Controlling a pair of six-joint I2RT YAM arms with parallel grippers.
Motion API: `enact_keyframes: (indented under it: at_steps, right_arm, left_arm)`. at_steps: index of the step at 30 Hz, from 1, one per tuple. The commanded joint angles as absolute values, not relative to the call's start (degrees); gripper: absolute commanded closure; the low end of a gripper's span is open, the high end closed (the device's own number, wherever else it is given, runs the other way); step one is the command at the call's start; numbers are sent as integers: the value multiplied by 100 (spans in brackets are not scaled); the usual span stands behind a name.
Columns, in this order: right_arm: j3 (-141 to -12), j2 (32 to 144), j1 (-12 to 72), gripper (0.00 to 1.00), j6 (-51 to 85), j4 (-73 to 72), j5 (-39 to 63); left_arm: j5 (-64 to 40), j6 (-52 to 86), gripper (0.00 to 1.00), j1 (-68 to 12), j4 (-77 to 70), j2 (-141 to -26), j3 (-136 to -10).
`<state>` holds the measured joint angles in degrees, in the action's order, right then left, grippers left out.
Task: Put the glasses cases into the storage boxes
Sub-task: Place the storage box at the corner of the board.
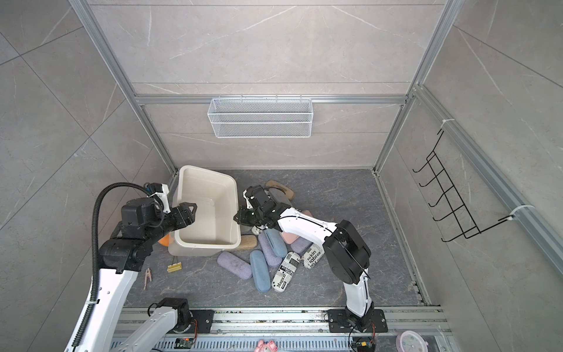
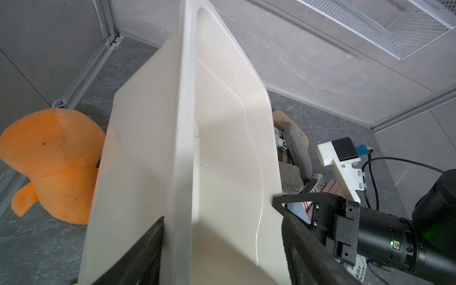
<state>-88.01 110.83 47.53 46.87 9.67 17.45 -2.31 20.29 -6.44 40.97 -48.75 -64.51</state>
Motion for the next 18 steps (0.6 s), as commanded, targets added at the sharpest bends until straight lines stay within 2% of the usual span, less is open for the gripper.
enact_keyframes:
  at_steps: [1, 5, 12, 18]
  right_arm:
    - [-9219, 10775, 4698, 100, 4465, 1052, 1835]
    - [-9455, 10732, 4657, 100, 4335, 1330, 1758]
    - [-10203, 10770, 4582, 100, 3730, 2549, 987]
    - [-10346, 10773, 4522, 100, 3662, 2577, 906]
  left_arm:
    - [-4, 1826, 23, -676, 4137, -4733, -6834]
    - [75, 1708, 23, -673, 4176, -4711, -7057]
    - [385, 1539, 21, -668, 4171, -4601, -7456]
    - [295, 1577, 21, -675, 3995, -4613, -7358]
